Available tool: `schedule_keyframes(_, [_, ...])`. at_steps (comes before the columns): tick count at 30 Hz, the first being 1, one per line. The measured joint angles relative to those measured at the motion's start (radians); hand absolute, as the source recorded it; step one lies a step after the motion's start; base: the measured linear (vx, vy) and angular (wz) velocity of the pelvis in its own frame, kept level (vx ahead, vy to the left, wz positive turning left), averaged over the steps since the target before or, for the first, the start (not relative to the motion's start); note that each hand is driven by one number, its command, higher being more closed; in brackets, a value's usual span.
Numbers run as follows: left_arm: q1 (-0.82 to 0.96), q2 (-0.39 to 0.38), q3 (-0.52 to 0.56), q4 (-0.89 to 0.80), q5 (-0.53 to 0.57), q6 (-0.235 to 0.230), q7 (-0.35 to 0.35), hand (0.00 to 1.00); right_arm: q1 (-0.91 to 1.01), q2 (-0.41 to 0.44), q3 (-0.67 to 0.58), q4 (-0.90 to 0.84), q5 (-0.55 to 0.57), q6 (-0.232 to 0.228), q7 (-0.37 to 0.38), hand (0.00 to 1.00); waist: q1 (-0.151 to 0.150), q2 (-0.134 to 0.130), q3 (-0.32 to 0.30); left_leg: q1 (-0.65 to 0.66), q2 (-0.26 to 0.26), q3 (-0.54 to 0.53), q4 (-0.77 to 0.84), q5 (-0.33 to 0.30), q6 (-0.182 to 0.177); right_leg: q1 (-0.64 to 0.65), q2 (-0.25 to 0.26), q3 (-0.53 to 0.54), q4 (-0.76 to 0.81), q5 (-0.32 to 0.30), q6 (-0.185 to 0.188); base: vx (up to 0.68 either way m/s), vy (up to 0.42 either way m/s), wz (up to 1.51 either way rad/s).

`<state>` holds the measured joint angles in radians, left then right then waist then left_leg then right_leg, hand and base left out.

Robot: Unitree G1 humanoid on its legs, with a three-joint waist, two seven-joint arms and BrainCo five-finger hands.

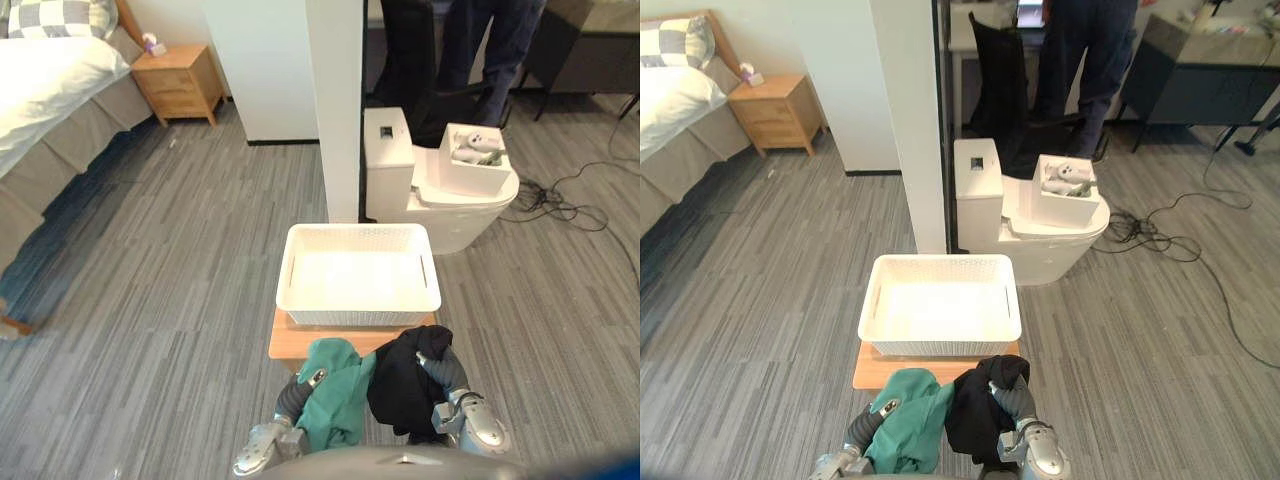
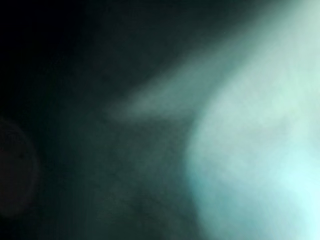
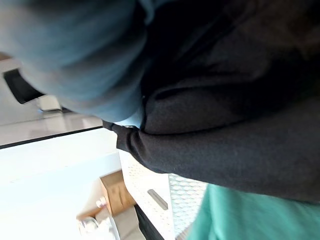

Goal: Tidy the bed and pick cloth on bed and put in laundry

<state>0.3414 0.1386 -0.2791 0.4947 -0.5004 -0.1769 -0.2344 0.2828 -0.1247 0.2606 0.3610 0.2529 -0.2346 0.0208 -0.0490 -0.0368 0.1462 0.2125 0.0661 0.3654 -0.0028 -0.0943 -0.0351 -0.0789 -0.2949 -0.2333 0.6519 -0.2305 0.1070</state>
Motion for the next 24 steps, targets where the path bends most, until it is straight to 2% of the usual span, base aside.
schedule_keyframes(1, [-0.001, 0.012, -0.002, 0.000, 0.000, 0.000, 0.000, 1.00, -0.002, 0.005, 0.010, -0.001, -0.003, -0.002, -0.002, 1.00, -0.001, -0.004, -0.003, -0.002, 0.008, -0.007, 0.007, -0.002, 0.002, 0.000, 0.006, -0.002, -0.015, -0.021, -0.003, 0.04, 0.043, 0.35])
schedule_keyframes(2, [-0.032, 0.042, 0.005, 0.001, -0.001, 0.000, 0.000, 1.00, -0.006, 0.015, 0.030, -0.010, -0.004, -0.014, -0.005, 1.00, -0.010, -0.010, -0.002, -0.012, 0.039, -0.043, 0.021, -0.003, -0.001, 0.000, 0.054, 0.001, -0.121, -0.042, -0.009, 0.06, 0.006, 0.52])
schedule_keyframes(4, [-0.054, 0.051, 0.005, 0.002, -0.001, 0.000, 0.000, 1.00, -0.007, 0.024, 0.029, -0.025, -0.004, -0.016, -0.012, 1.00, -0.018, -0.009, -0.003, -0.028, 0.059, -0.074, 0.031, 0.008, -0.018, 0.003, 0.095, 0.019, -0.238, -0.019, -0.009, 0.05, -0.023, 0.59])
schedule_keyframes(5, [-0.069, 0.063, 0.002, 0.001, -0.001, -0.001, 0.000, 1.00, -0.007, 0.032, 0.029, -0.048, -0.004, -0.025, -0.027, 1.00, -0.018, -0.031, -0.007, -0.043, 0.046, -0.091, 0.032, 0.014, -0.028, 0.014, 0.118, 0.061, -0.375, 0.086, -0.009, 0.05, -0.069, 0.64])
schedule_keyframes(6, [-0.081, 0.061, 0.001, 0.029, 0.000, 0.007, 0.001, 1.00, -0.011, 0.025, 0.022, -0.064, -0.004, -0.033, -0.035, 1.00, -0.025, -0.039, -0.008, -0.035, 0.036, -0.114, 0.023, 0.020, -0.038, 0.034, 0.122, 0.077, -0.409, 0.142, -0.008, 0.07, -0.067, 0.55])
schedule_keyframes(7, [-0.083, 0.054, 0.000, 0.029, 0.000, 0.009, 0.001, 1.00, -0.010, 0.017, 0.018, -0.077, -0.004, -0.035, -0.041, 1.00, -0.023, -0.026, -0.016, -0.037, 0.042, -0.116, 0.018, 0.024, -0.041, 0.040, 0.129, 0.072, -0.426, 0.142, -0.008, 0.13, -0.076, 0.22])
schedule_keyframes(8, [-0.084, 0.035, -0.019, 0.028, 0.000, 0.008, -0.001, 1.00, -0.022, -0.012, 0.001, -0.124, -0.004, -0.040, -0.048, 1.00, -0.016, 0.015, -0.019, -0.035, 0.059, -0.107, 0.004, 0.024, -0.046, 0.055, 0.152, 0.072, -0.472, 0.160, -0.012, 0.13, -0.036, -0.05])
schedule_keyframes(11, [-0.066, 0.021, -0.030, 0.028, 0.001, 0.007, -0.001, 1.00, -0.053, -0.024, -0.021, -0.160, -0.004, -0.044, -0.049, 1.00, -0.017, 0.045, -0.024, -0.034, 0.073, -0.100, -0.004, 0.026, -0.050, 0.073, 0.174, 0.068, -0.527, 0.187, -0.017, 0.11, -0.029, -0.09])
schedule_keyframes(12, [-0.061, 0.022, -0.032, 0.028, 0.001, 0.007, 0.000, 1.00, -0.063, -0.025, -0.033, -0.179, -0.004, -0.044, -0.054, 1.00, -0.016, 0.046, -0.022, -0.018, 0.078, -0.098, -0.018, 0.029, -0.055, 0.095, 0.183, 0.068, -0.554, 0.196, -0.018, 0.06, -0.036, -0.04])
schedule_keyframes(17, [-0.043, 0.025, -0.013, 0.023, -0.001, 0.007, -0.001, 1.00, -0.069, -0.033, -0.069, -0.331, -0.015, -0.035, -0.062, 1.00, -0.010, 0.021, -0.031, 0.014, 0.085, -0.072, -0.042, 0.028, -0.065, 0.144, 0.196, 0.071, -0.624, 0.225, -0.016, 0.02, 0.008, -0.07])
schedule_keyframes(20, [-0.046, 0.023, 0.005, 0.017, -0.001, 0.014, -0.001, 1.00, -0.130, -0.053, -0.127, -0.438, -0.053, -0.033, -0.032, 1.00, -0.013, 0.015, -0.033, 0.012, 0.075, -0.062, -0.051, 0.029, -0.061, 0.152, 0.190, 0.085, -0.668, 0.252, -0.008, 0.00, 0.029, -0.12])
schedule_keyframes(23, [-0.053, 0.025, 0.020, 0.016, -0.001, 0.015, -0.002, 1.00, -0.285, -0.126, -0.177, -0.461, -0.062, -0.013, -0.014, 1.00, -0.008, 0.013, -0.035, 0.007, 0.068, -0.056, -0.054, 0.027, -0.058, 0.157, 0.184, 0.091, -0.695, 0.270, -0.004, 0.00, 0.026, -0.06])
schedule_keyframes(24, [-0.054, 0.025, 0.025, 0.016, -0.001, 0.016, -0.003, 1.00, -0.361, -0.158, -0.183, -0.461, -0.062, 0.009, -0.009, 1.00, -0.002, 0.012, -0.038, 0.002, 0.067, -0.056, -0.055, 0.028, -0.056, 0.157, 0.184, 0.091, -0.706, 0.276, -0.005, 0.00, 0.000, 0.00])
